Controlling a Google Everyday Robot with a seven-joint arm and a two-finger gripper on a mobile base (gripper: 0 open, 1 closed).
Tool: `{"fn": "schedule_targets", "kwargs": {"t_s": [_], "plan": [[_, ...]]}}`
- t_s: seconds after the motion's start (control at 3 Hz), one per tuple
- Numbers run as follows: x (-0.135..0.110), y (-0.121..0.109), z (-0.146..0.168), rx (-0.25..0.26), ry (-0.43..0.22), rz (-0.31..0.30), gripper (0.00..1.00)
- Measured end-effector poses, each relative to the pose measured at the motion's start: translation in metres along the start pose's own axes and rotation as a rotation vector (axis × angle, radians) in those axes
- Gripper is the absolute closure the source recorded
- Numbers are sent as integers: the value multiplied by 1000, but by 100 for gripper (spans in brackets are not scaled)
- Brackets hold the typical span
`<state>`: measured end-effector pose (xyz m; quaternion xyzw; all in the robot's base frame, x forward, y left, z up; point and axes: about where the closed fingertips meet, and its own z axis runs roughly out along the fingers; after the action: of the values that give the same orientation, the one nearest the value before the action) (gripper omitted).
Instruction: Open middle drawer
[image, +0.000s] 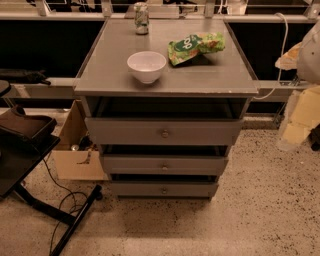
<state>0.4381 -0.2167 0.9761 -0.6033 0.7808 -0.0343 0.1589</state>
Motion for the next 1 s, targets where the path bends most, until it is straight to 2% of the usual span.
{"fn": "schedule_targets", "kwargs": {"t_s": [0.33, 0.67, 1.0], "plan": [[0, 0, 0, 0, 0, 0, 0], [-2, 4, 22, -7, -6, -10, 0], [-14, 30, 79, 0, -27, -47, 0]]}}
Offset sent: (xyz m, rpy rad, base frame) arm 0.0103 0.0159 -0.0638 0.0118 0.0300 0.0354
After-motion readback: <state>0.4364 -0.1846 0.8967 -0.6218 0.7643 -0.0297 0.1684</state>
